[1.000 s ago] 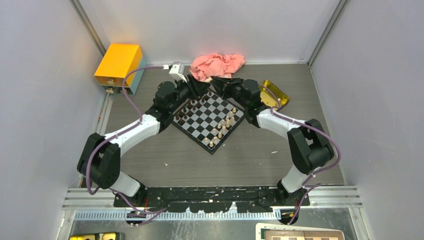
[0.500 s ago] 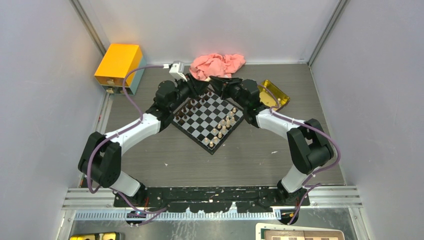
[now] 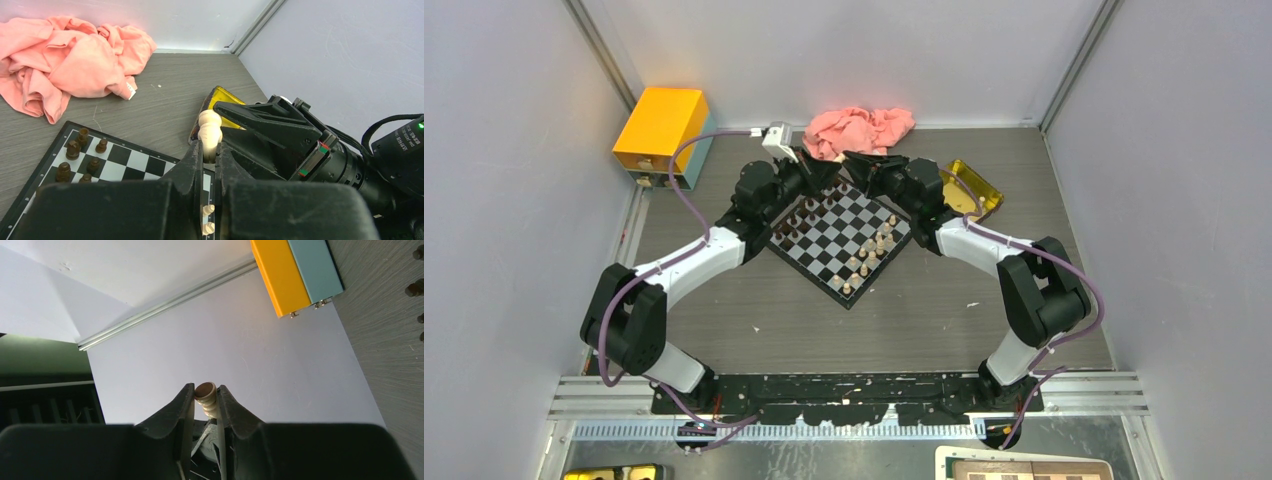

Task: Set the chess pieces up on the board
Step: Adjust the chess piece.

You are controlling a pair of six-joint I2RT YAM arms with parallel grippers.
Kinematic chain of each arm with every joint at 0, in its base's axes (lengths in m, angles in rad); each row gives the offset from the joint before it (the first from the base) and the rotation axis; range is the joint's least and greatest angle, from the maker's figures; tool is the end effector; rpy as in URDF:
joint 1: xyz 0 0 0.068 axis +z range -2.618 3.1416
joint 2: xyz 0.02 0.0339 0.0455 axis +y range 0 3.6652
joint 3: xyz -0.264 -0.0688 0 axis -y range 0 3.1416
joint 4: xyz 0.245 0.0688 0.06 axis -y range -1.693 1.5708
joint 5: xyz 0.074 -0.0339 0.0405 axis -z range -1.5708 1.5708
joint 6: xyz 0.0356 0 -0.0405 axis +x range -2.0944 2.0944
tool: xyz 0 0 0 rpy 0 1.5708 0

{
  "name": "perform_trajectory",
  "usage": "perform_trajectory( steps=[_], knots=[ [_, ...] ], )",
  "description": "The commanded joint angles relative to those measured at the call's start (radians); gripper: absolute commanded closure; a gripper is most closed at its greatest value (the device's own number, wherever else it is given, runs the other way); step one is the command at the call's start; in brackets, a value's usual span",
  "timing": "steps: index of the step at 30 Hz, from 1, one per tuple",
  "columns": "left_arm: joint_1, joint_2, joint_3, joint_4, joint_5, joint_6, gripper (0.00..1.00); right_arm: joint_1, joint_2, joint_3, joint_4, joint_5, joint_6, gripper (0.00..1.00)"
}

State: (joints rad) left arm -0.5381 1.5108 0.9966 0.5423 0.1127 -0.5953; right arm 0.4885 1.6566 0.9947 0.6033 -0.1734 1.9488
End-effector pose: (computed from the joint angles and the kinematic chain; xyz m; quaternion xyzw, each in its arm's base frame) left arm 0.3039 -0.1861 0.3118 0.0205 0.6969 -0.4174 0.5829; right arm 0.3341 0.1845 0.2669 0.4392 0.5796 0.6633 0.1766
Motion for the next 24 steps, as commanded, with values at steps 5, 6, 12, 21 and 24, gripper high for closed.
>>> perform_trajectory(
  steps=[5,6,12,21,24],
  knots=[
    [-0.003,-0.035,0.025,0.068,0.010,0.013,1.00,0.012,-0.008,0.013,0.056,-0.026,0.008,0.99],
    [-0.003,-0.038,0.023,0.065,0.010,0.015,1.00,0.012,-0.009,0.011,0.057,-0.026,0.006,0.99],
    [-0.003,-0.057,0.023,0.026,0.019,0.040,1.00,0.015,-0.013,0.000,0.073,-0.029,0.003,0.99],
    [-0.003,-0.092,0.019,-0.021,0.025,0.061,1.00,0.014,-0.022,-0.013,0.084,-0.034,-0.013,0.68],
    [-0.003,-0.103,0.017,-0.036,0.023,0.070,1.00,0.015,-0.024,-0.011,0.080,-0.038,-0.025,0.57]
  ],
)
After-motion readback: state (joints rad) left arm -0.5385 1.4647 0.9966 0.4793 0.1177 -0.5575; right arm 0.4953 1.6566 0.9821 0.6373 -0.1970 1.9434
